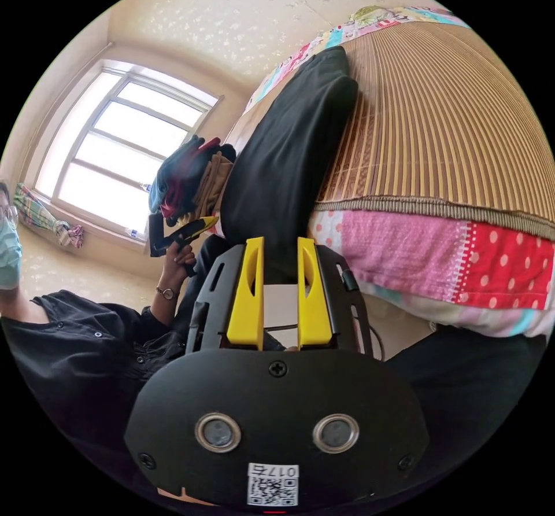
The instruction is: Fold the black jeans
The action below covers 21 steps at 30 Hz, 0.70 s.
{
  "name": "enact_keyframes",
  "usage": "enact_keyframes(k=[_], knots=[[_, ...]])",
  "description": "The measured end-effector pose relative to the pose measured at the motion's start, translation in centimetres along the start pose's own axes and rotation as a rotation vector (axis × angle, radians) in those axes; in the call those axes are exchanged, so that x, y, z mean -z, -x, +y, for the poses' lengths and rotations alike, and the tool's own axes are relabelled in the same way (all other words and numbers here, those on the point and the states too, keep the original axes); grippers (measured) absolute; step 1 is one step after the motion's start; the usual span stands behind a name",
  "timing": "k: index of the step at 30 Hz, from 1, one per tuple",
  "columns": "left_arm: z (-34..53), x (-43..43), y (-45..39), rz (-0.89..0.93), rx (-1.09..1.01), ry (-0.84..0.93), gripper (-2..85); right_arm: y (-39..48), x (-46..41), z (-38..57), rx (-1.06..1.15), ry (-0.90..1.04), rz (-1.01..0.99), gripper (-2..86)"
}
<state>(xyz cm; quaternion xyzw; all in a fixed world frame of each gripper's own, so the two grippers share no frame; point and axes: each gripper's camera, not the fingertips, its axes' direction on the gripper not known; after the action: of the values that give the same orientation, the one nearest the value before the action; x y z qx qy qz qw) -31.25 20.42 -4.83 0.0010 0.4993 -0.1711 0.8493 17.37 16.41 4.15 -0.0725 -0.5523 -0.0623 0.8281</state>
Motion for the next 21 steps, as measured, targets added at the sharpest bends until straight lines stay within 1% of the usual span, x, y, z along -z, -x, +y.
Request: enact_keyframes(k=[2,4,7,9,13,15,17,19,21], knots=[[-1.0,-0.7,-0.1,0.043,-0.007,0.007,10.9,0.1,-0.6,-1.1,-0.005,-0.005,0.017,9.6],[-1.3,-1.7,-0.3,0.008,-0.004,0.032,11.2,0.2,-1.4,-1.4,-0.005,0.001,0.007,10.1],[-1.1,-2.1,-0.8,-0.021,-0.006,0.022,10.3,0.6,-2.5,-1.1,-0.029,-0.026,0.079,9.6],[-1.0,-3.3,-0.6,0.014,0.016,0.088,9.8,1.2,-2.9,-1.0,-0.047,-0.047,0.113,8.7],[-0.1,-4.3,-2.0,-0.031,-0.018,0.083,7.4,2.6,-4.2,-1.9,0.008,0.03,0.143,6.3],[-0.2,-4.4,-2.7,-0.04,-0.034,0.099,5.8,1.9,-3.6,-2.5,-0.004,0.056,0.083,4.8],[-0.2,-4.5,-4.3,-0.015,-0.082,0.131,4.2,0.3,-2.5,-2.6,-0.059,0.054,-0.041,4.0],[0.3,-4.9,-6.1,0.012,-0.149,0.149,4.0,-0.5,-1.2,-2.1,-0.063,0.033,-0.062,3.6],[0.9,-5.8,-7.2,0.009,-0.191,0.187,4.1,-0.7,-0.2,-1.8,-0.041,0.036,0.001,3.5]])
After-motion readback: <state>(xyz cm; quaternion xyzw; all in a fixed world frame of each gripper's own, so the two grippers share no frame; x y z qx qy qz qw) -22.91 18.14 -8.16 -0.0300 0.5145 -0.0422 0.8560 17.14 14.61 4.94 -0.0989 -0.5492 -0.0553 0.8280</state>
